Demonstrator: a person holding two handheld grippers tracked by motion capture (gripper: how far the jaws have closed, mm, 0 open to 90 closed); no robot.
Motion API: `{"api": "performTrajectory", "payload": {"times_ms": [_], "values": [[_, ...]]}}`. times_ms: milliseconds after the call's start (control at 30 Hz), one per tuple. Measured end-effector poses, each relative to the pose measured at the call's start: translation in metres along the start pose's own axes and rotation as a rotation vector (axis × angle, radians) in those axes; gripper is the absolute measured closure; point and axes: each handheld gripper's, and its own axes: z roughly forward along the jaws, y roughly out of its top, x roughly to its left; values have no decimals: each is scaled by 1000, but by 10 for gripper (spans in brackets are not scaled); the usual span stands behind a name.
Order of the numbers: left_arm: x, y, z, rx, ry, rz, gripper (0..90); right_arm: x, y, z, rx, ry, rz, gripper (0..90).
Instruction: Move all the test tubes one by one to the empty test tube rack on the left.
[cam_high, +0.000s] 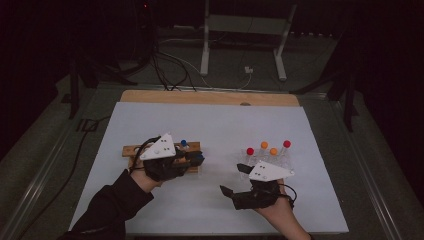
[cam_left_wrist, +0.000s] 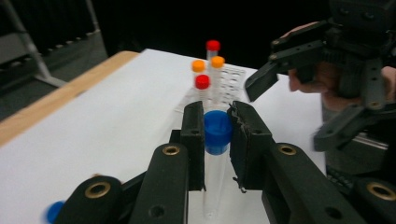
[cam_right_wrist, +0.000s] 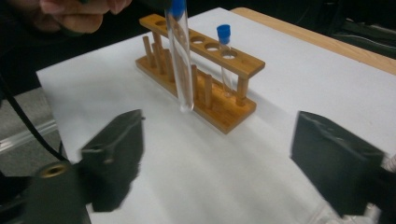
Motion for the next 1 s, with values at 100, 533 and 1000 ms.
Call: {"api": "performTrajectory", "payload": {"times_ms": [100,533,1000], "values": [[7,4,-11,-6,36,-1,775,-2,0,-2,-10,18,14,24],[44,7,-37,-17,186,-23,775,-6,2,-8,-41,4,24,0],[78,-22,-19,-6,259,-123,776,-8,1,-11,-45,-3,23,0]]}}
